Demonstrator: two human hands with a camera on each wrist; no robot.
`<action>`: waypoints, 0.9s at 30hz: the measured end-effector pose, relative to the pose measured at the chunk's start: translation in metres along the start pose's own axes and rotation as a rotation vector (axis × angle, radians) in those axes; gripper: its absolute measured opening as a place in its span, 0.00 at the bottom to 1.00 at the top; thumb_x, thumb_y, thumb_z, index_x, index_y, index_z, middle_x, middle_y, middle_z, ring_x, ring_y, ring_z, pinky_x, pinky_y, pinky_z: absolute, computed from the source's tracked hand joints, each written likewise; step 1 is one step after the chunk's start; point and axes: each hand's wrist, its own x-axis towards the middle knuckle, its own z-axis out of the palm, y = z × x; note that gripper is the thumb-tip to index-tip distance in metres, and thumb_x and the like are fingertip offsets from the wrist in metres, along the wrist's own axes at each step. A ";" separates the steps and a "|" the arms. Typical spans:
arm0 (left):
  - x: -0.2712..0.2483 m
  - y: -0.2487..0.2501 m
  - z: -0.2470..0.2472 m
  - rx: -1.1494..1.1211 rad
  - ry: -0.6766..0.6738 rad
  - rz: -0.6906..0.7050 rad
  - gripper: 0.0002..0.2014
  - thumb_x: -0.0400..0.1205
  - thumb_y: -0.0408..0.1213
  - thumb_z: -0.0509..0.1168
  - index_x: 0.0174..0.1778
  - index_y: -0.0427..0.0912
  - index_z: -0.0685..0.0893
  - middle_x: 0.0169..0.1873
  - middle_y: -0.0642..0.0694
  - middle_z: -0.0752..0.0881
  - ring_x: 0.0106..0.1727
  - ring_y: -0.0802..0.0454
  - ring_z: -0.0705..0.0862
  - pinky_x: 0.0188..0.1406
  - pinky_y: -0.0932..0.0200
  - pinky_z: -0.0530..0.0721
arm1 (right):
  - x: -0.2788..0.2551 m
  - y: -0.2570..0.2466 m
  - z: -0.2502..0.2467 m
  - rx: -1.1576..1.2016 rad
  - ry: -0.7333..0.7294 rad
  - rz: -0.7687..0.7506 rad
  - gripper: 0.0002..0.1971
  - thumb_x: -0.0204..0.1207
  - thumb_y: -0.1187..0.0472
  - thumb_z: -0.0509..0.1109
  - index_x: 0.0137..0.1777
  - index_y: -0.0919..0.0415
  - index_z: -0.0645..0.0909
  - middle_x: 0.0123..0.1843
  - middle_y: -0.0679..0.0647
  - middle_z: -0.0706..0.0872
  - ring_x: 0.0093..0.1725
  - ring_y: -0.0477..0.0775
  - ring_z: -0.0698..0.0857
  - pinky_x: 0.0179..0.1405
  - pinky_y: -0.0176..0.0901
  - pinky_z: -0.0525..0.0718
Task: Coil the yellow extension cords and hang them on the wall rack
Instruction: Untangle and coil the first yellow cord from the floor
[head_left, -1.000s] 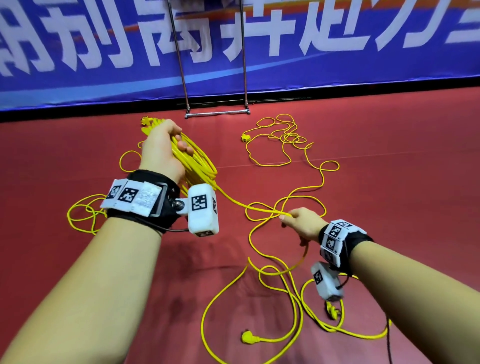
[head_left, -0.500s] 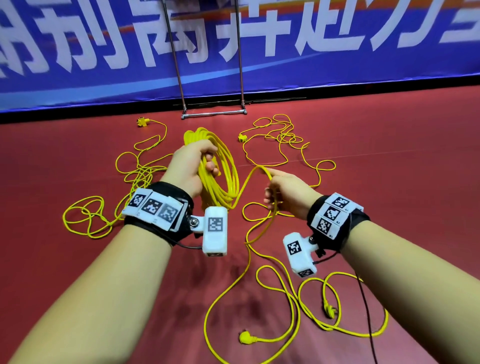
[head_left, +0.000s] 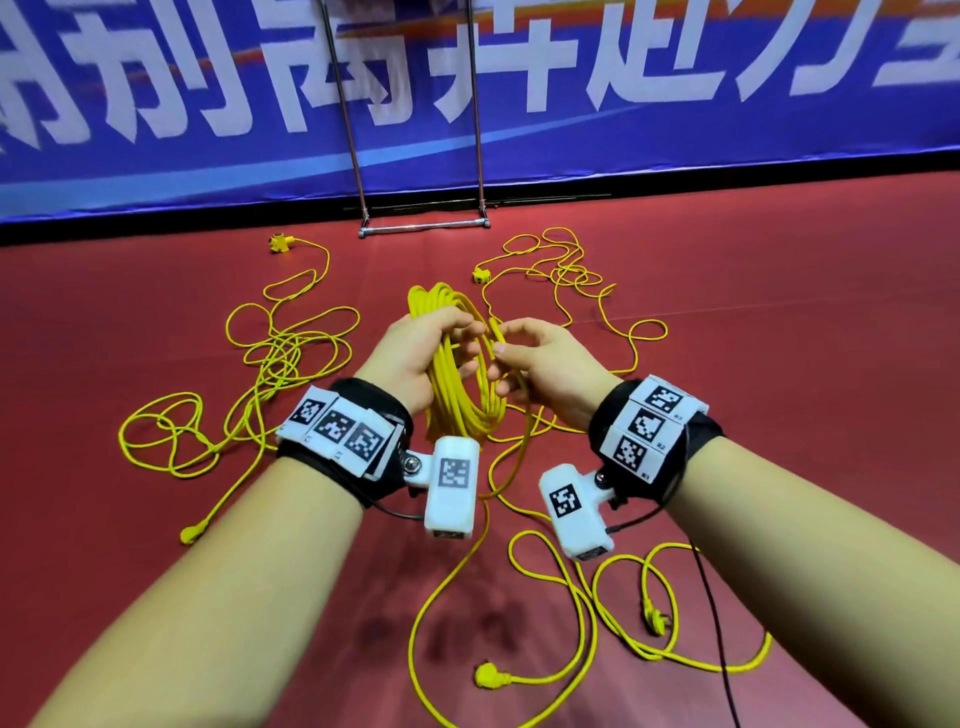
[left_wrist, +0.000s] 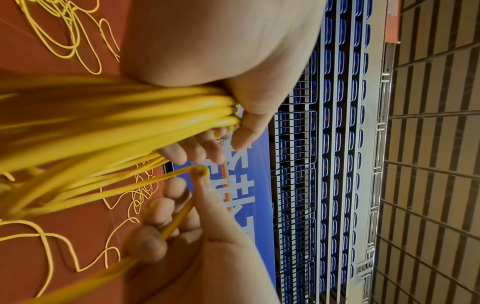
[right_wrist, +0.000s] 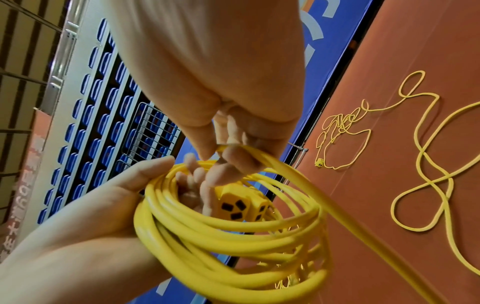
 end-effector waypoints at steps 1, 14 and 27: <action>0.000 -0.001 0.000 -0.004 -0.005 -0.008 0.04 0.81 0.31 0.66 0.49 0.38 0.84 0.27 0.49 0.86 0.32 0.52 0.83 0.36 0.57 0.83 | -0.001 -0.001 0.002 -0.038 -0.008 -0.006 0.15 0.80 0.72 0.64 0.65 0.60 0.77 0.35 0.59 0.82 0.26 0.52 0.80 0.29 0.43 0.73; -0.002 -0.003 -0.002 0.018 0.106 0.049 0.03 0.79 0.26 0.68 0.40 0.35 0.82 0.27 0.36 0.82 0.25 0.45 0.81 0.20 0.62 0.80 | -0.015 -0.009 0.015 -0.117 -0.309 0.026 0.34 0.79 0.77 0.60 0.75 0.38 0.67 0.36 0.48 0.83 0.36 0.60 0.81 0.32 0.43 0.81; 0.012 0.009 -0.024 -0.107 0.259 0.123 0.07 0.80 0.33 0.69 0.37 0.41 0.80 0.26 0.45 0.81 0.20 0.54 0.80 0.20 0.67 0.77 | -0.015 0.007 -0.002 -0.283 -0.344 -0.002 0.10 0.87 0.71 0.57 0.54 0.60 0.79 0.35 0.58 0.80 0.36 0.57 0.82 0.43 0.50 0.79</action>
